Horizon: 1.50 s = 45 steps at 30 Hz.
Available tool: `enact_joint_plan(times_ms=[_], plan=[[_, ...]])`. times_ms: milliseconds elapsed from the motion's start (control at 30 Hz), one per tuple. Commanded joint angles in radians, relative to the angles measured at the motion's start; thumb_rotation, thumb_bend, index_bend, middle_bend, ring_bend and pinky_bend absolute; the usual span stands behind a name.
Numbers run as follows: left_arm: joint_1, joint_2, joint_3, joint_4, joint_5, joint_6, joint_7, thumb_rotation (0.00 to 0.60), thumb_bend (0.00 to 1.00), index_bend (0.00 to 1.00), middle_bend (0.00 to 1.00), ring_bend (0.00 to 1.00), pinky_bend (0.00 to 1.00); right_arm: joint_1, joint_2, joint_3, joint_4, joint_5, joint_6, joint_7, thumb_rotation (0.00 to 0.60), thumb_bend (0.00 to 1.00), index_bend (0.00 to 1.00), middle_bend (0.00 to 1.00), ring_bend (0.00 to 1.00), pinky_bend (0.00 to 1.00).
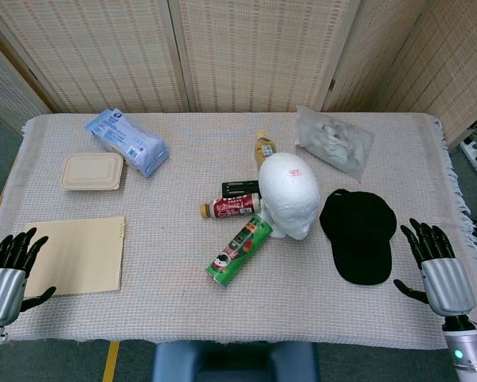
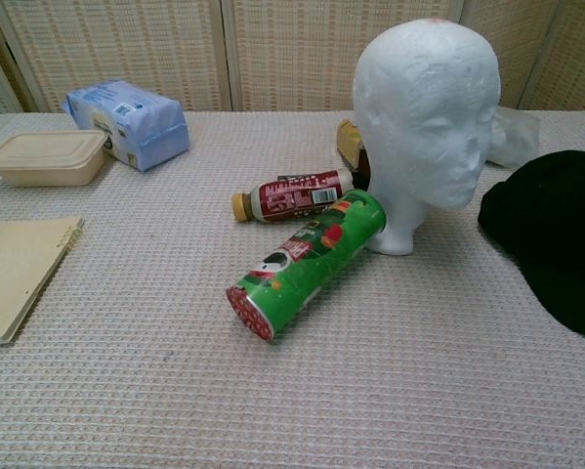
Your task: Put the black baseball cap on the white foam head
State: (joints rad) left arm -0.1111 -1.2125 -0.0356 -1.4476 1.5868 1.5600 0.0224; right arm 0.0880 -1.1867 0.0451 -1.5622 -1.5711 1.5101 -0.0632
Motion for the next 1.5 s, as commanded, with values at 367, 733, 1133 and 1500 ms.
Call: enact_joint_plan(times_ms=[367, 733, 1133, 1500], plan=[[0.002, 0.006, 0.001, -0.014, -0.002, 0.0, -0.008, 0.6, 0.16, 0.14, 0.04, 0.0, 0.04, -0.002, -0.08, -0.025, 0.089, -0.064, 0.034, -0.009, 0.6, 0.07, 0.13, 0.0, 0.0, 0.0], [0.001, 0.037, -0.002, -0.063, -0.022, -0.019, -0.058, 0.6, 0.16, 0.13, 0.04, 0.0, 0.04, -0.073, -0.322, -0.062, 0.488, -0.118, 0.171, 0.103, 0.6, 0.07, 0.33, 0.0, 0.0, 0.0], [-0.003, 0.075, -0.009, -0.095, -0.039, -0.037, -0.137, 0.6, 0.16, 0.13, 0.04, 0.0, 0.04, -0.102, -0.594, -0.004, 0.854, -0.028, 0.197, 0.233, 0.6, 0.09, 0.42, 0.04, 0.0, 0.0], [-0.002, 0.098, -0.014, -0.112, -0.052, -0.044, -0.167, 0.6, 0.16, 0.14, 0.04, 0.0, 0.04, -0.068, -0.741, 0.016, 1.127, 0.002, 0.164, 0.32, 0.6, 0.12, 0.46, 0.06, 0.0, 0.0]])
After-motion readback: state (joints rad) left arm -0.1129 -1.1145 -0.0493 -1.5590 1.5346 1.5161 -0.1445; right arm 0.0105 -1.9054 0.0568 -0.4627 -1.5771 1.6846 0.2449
